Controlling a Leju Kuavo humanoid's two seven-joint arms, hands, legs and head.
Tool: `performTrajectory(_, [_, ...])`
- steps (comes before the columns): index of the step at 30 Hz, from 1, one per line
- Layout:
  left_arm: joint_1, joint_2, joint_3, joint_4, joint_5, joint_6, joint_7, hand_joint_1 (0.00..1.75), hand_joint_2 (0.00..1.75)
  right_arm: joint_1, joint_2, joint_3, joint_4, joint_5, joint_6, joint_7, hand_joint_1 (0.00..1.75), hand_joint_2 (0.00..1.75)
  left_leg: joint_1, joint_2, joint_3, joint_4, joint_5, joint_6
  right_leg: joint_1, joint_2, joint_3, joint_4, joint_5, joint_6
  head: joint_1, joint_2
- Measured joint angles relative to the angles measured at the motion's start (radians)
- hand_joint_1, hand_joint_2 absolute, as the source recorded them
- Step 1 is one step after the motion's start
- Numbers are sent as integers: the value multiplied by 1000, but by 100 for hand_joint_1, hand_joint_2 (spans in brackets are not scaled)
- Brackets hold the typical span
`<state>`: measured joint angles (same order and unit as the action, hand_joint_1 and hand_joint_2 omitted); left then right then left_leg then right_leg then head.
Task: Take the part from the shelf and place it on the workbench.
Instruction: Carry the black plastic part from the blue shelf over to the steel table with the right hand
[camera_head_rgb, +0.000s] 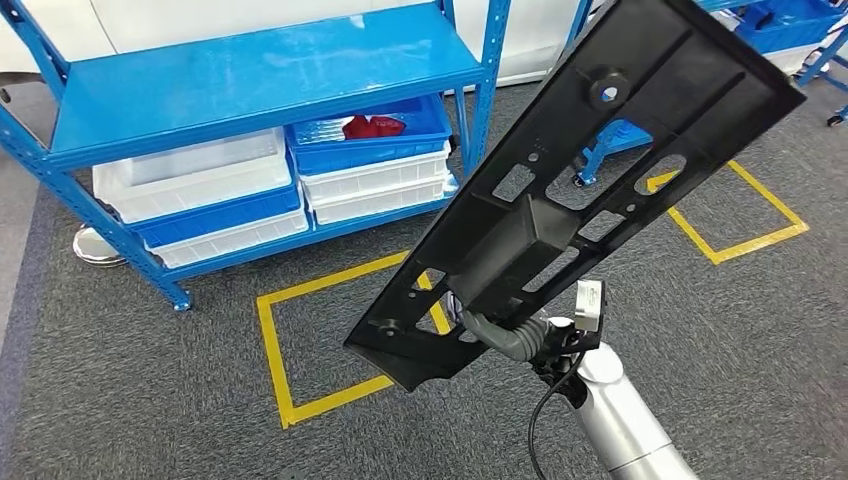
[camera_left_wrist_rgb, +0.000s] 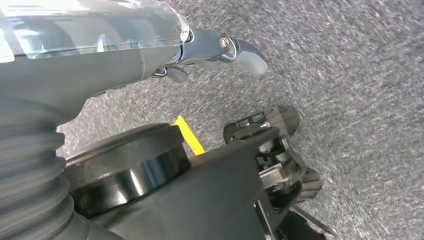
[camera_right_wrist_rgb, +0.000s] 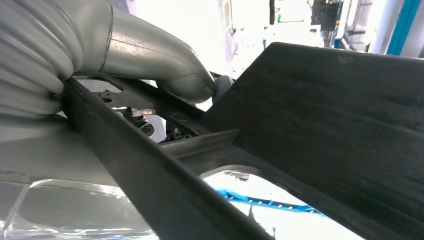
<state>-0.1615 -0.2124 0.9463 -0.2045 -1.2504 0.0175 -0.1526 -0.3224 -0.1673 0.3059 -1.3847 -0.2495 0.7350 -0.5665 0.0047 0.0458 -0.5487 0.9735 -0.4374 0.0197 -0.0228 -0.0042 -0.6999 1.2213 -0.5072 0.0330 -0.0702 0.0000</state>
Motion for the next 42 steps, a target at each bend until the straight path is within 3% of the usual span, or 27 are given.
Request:
performTrajectory(2, [-2,0,-1,0,0,0,0,0,175,1,-4,-2,-5,0,-1,0,175,175,-4,16,-2,14,-9,-7,5,-36,74,-140,52,-9,0,0])
performTrajectory(4, [-3,-1,-2,0,0,0,0,0,175,1,-5,-4,-11,-1,-1,0,175,175,-10,29,-4,23,-15,-15,12,-55,102,-200,63,-24,0,0])
performTrajectory(6, [-3,-1,-2,0,0,0,0,0,175,3,-8,-4,-14,-1,-1,-1,175,175,-12,42,-4,24,-16,-23,14,-39,97,-199,66,-36,0,0])
performTrajectory(8, [-4,-1,-2,0,-1,0,0,0,175,4,-10,-5,-16,-1,-1,-1,175,175,-8,24,-12,46,-38,-34,10,-22,94,-204,73,-48,0,0])
performTrajectory(10, [-3,-1,-2,0,-2,-1,0,0,175,7,-11,-6,-22,-1,-2,-2,175,175,-2,-18,-50,141,-102,-44,6,-5,90,-208,80,-58,0,0])
performTrajectory(12, [0,-1,-3,0,-4,-2,1,0,175,17,-12,-6,-28,-1,-4,-4,175,175,-1,-36,-108,282,-167,-49,6,15,85,-207,84,-60,0,0])
performTrajectory(13, [1,0,-3,0,-4,-2,1,0,175,24,-12,-7,-30,-1,-4,-4,175,175,-1,-37,-123,322,-177,-49,7,26,83,-206,85,-60,0,0])
performTrajectory(14, [1,0,-3,0,-4,-2,2,0,175,31,-12,-9,-32,-1,-5,-5,175,175,0,-38,-121,323,-166,-49,6,37,82,-205,87,-59,0,0])
performTrajectory(16, [0,0,-3,0,-4,0,4,0,175,37,-12,-12,-38,-1,-5,-5,175,175,2,-53,-61,208,-97,-44,6,60,81,-201,89,-55,0,0])
performTrajectory(18, [-1,0,-3,0,-4,2,4,0,175,37,-12,-14,-44,-1,-5,-6,175,175,6,-93,1,77,-51,-38,7,83,75,-197,93,-47,0,0])
performTrajectory(20, [-2,1,-3,0,-3,3,4,0,175,38,-13,-15,-49,-1,-5,-7,175,175,5,-111,17,36,-48,-32,6,103,65,-198,102,-32,0,0])
performTrajectory(22, [-3,0,-4,0,-3,3,3,0,175,42,-16,-19,-53,-1,-5,-7,175,175,5,-93,16,31,-41,-21,3,113,57,-199,108,-18,0,0])
performTrajectory(24, [-6,-1,-4,0,-2,3,4,0,175,41,-21,-23,-56,-2,-4,-8,175,175,7,-71,14,22,-31,-5,5,79,35,-159,79,-11,0,0])
performTrajectory(26, [-6,-1,-4,0,2,4,5,0,175,36,-22,-24,-57,-3,-1,-9,175,175,4,-46,10,18,-25,5,7,30,-20,-36,10,-7,0,0])
performTrajectory(28, [-3,-1,-4,0,8,5,6,0,175,36,-22,-24,-56,-3,1,-9,175,175,0,-21,4,20,-24,7,5,12,-67,81,-36,-3,0,0])
performTrajectory(29, [-2,-1,-3,0,11,6,6,0,175,36,-22,-24,-56,-3,2,-9,175,175,-1,-10,2,21,-24,7,5,9,-65,90,-32,-3,0,0])
performTrajectory(30, [-2,-1,-3,0,13,8,5,0,175,35,-22,-24,-55,-3,2,-9,175,175,-2,1,1,23,-25,7,4,5,-41,55,-12,-4,0,0])
performTrajectory(31, [-2,-1,-3,0,14,9,4,0,175,33,-22,-24,-55,-2,3,-9,175,175,-3,11,1,25,-26,5,5,-6,2,-14,19,-6,0,0])
performTrajectory(33, [-4,-2,-3,0,16,11,2,0,175,25,-21,-24,-55,-2,4,-9,175,175,-7,27,0,31,-30,-1,13,-45,79,-149,55,-18,0,0])
performTrajectory(35, [-4,-2,-3,0,17,12,1,0,175,17,-20,-24,-54,-2,8,-10,175,175,-13,41,-1,34,-33,-9,21,-59,98,-193,56,-29,0,0])
performTrajectory(37, [-3,-2,-3,0,18,13,1,0,175,13,-19,-24,-53,-1,13,-10,175,175,-14,51,0,35,-35,-19,19,-39,94,-196,61,-39,0,0])
performTrajectory(39, [-3,-2,-3,0,20,14,0,0,175,10,-18,-24,-53,-1,17,-11,175,175,-11,23,-12,65,-62,-30,13,-21,92,-202,69,-51,0,0])
performTrajectory(41, [0,-2,-3,0,21,14,-1,0,175,6,-14,-24,-53,-1,18,-12,175,175,-6,-23,-58,176,-127,-38,11,-1,88,-205,74,-60,0,0])
performTrajectory(42, [2,-2,-3,0,21,15,-1,0,175,5,-11,-24,-52,-1,18,-12,175,175,-5,-34,-91,248,-160,-40,11,10,85,-204,76,-61,0,0])
